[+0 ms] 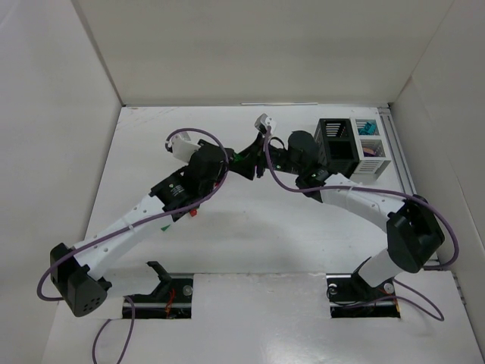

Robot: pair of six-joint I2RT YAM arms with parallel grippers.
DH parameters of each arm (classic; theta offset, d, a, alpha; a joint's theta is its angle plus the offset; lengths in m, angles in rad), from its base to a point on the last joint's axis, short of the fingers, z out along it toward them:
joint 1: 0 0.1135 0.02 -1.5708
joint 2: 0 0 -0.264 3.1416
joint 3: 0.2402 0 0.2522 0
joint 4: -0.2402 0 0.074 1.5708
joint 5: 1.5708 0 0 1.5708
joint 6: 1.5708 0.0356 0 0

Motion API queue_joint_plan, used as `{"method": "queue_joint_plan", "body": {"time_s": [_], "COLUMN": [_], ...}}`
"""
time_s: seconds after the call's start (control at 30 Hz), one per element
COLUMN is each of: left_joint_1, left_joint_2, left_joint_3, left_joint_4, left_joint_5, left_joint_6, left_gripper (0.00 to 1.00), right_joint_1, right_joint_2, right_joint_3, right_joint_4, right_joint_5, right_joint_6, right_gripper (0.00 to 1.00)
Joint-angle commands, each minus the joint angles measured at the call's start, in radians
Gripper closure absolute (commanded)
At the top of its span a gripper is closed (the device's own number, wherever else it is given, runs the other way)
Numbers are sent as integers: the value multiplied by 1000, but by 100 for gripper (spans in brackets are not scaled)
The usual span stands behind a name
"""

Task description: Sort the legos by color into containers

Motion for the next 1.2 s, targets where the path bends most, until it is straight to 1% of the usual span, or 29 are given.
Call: {"method": "queue_joint_plan", "body": {"time_s": [0.0,0.03,0.07,0.17,0.23,0.27,0.3,0.33,0.37,0.43,0.47,0.5,0.57,0.6,0.67,0.7,0.73,0.77,0.8,0.83,0.87,0.9,0.93,0.97,1.0,1.03,1.07,1.13,1.17], "left_joint_1": [-5,-5,-5,-5,-5,-5,-5,-5,-5,-5,-5,-5,5,18,64,134,175,221,304,340,364,375,375,375,384,384,400,429,478], "left_joint_2": [-19,-19,-19,-19,-30,-40,-40,-53,-53,-73,-73,-83,-96,-96,-82,-68,-50,-13,5,21,35,44,55,55,55,55,55,42,42], "left_joint_3": [-4,-4,-4,-4,-4,-4,-4,-4,-4,9,19,31,32,32,42,42,51,52,39,29,-2,-19,-34,-56,-66,-77,-96,-120,-135], "left_joint_4": [31,31,31,31,21,21,3,-12,-28,-79,-97,-113,-155,-155,-207,-233,-259,-303,-319,-334,-347,-359,-368,-380,-405,-405,-425,-451,-451], "left_joint_5": [-21,-21,-21,-12,-12,-12,-12,-26,-35,-64,-73,-83,-107,-107,-45,-14,20,96,135,167,186,186,177,163,154,145,144,155,172], "left_joint_6": [25,25,36,57,70,85,94,94,94,94,94,94,94,106,158,171,181,213,234,244,244,254,254,237,237,226,209,209,209], "left_gripper": [89,88,85,78,68,62,53,34,27,19,11,9,2,0,0,0,0,0,0,0,0,0,0,0,0,0,0,0,0], "right_joint_1": [10,10,10,10,1,0,-10,-22,-23,-47,-68,-81,-119,-133,-165,-206,-229,-252,-277,-329,-357,-381,-426,-444,-461,-496,-518,-558,-596], "right_joint_2": [1,1,1,1,11,11,11,11,11,11,11,11,11,0,-9,-9,-9,-9,-9,0,12,27,46,84,102,121,154,190,210], "right_joint_3": [48,48,48,48,48,48,48,48,37,37,24,23,13,13,13,22,61,88,117,181,218,259,301,382,413,443,495,539,562], "right_joint_4": [72,72,72,72,72,72,72,72,72,72,72,72,61,52,11,-98,-185,-283,-474,-567,-656,-738,-881,-937,-976,-1029,-1040,-1053,-1068], "right_joint_5": [-47,-57,-57,-76,-89,-98,-109,-109,-118,-118,-118,-132,-142,-142,-142,-142,-132,-68,-22,32,86,211,279,342,444,478,494,503,503], "right_joint_6": [6,6,6,-4,-14,-14,-14,-14,-14,-14,-14,-14,-14,-23,-62,-93,-192,-249,-304,-393,-435,-470,-496,-545,-561,-572,-586,-586,-596], "right_gripper": [77,93,100,100,100,100,100,100,100,100,100,100,100,100,100,100,100,100,100,100,100,100,100,100,100,100,100,100,100]}}
